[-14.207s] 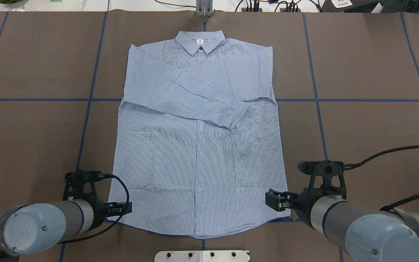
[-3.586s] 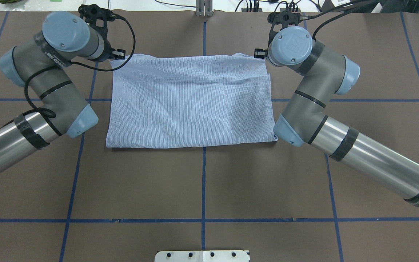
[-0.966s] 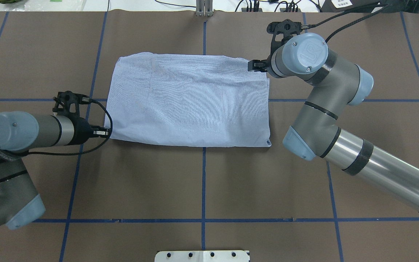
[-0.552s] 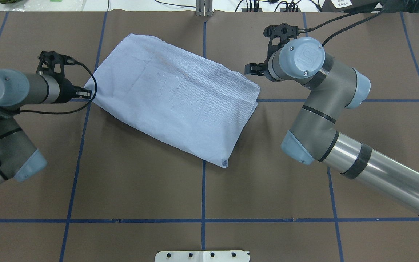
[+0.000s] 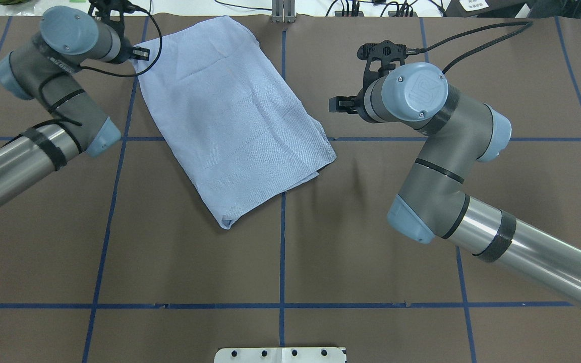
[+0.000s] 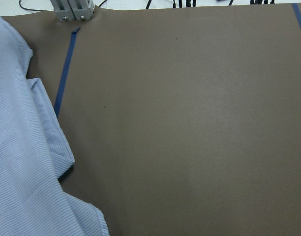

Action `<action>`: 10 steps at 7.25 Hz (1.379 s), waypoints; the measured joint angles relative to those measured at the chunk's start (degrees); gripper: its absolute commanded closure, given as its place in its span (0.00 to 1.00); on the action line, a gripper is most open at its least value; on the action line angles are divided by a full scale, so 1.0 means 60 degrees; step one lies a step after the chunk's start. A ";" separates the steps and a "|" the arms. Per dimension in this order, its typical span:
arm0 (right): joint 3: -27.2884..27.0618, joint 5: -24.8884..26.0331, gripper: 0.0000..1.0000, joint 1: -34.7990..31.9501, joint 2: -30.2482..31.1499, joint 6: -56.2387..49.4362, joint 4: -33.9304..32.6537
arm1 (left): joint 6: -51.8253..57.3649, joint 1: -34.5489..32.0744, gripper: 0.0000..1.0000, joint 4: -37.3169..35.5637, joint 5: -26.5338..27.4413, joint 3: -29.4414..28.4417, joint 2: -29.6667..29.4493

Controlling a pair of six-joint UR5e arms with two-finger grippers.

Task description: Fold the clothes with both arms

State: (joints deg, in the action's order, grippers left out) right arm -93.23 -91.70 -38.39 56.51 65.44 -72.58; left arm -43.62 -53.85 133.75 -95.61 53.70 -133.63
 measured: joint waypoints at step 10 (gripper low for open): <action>0.0274 0.1940 0.34 0.2690 -0.0766 0.5882 -0.1234 | -0.0097 -0.0356 0.00 0.0926 -0.1066 0.2958 0.2386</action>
State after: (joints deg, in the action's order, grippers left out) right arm -91.59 -80.06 -22.25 51.92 100.74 -79.98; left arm -44.20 -55.98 139.31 -102.01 71.45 -119.32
